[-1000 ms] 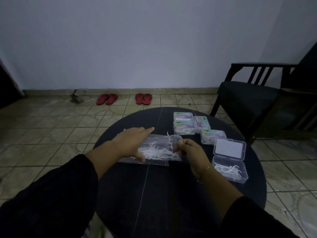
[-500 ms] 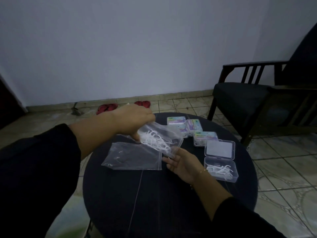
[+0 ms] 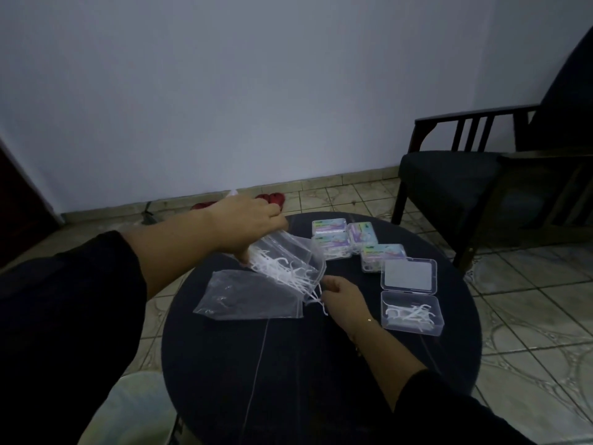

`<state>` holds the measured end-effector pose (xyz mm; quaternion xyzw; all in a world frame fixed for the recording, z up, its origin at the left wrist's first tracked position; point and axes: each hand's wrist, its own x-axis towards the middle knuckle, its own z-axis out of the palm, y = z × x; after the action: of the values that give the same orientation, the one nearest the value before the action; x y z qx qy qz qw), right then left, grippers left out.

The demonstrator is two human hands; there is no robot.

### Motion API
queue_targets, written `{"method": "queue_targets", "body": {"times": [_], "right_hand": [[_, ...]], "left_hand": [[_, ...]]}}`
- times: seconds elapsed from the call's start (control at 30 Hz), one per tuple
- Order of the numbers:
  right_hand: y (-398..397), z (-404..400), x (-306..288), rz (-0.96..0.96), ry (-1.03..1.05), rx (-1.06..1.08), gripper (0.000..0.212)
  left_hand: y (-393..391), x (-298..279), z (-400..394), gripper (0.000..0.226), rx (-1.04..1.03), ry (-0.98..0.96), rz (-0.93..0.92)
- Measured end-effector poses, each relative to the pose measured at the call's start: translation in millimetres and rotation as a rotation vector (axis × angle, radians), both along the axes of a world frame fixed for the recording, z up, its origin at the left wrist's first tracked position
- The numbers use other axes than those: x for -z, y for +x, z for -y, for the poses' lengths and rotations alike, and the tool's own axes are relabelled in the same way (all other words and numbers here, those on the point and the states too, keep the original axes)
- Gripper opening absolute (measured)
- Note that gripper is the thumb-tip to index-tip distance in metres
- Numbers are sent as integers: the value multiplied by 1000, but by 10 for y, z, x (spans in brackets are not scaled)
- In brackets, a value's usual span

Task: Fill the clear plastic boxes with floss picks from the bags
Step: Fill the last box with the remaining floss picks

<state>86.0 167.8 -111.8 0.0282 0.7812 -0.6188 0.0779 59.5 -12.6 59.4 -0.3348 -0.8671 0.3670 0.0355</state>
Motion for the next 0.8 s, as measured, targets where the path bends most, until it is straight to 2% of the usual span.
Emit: {"method": "queue_targets", "body": {"times": [0.1, 0.2, 0.27, 0.33, 0.37, 0.5, 0.53, 0.63, 0.67, 0.73, 0.8], "right_hand": [[61, -28, -43, -170, 417, -140, 55], [65, -15, -51, -181, 581, -225, 69], [26, 2, -25, -194, 616, -205, 55], [-12, -2, -6, -224, 642, -149, 23], [-21, -9, 5, -235, 656, -126, 14], [-55, -69, 56, -234, 698, -101, 14], [-57, -89, 46, -226, 711, -139, 25], [-46, -110, -12, -176, 721, -282, 80], [-45, -95, -32, -177, 701, -291, 89], [-52, -54, -45, -198, 659, -270, 87], [-75, -18, -38, -240, 669, -222, 67]], "left_hand": [[17, 7, -47, 87, 32, -31, -16], [23, -1, -88, 89, 55, -52, -36], [22, -5, -90, 89, 70, -65, -45], [25, -13, -82, 89, 74, -72, -50], [26, -19, -72, 90, 70, -73, -55], [33, -62, -34, 91, 53, -78, -79], [34, -68, -28, 92, 49, -82, -84], [39, -73, -36, 92, 46, -85, -90], [41, -68, -45, 93, 43, -80, -86], [42, -51, -62, 93, 28, -63, -68], [47, -38, -71, 92, 14, -51, -57]]}}
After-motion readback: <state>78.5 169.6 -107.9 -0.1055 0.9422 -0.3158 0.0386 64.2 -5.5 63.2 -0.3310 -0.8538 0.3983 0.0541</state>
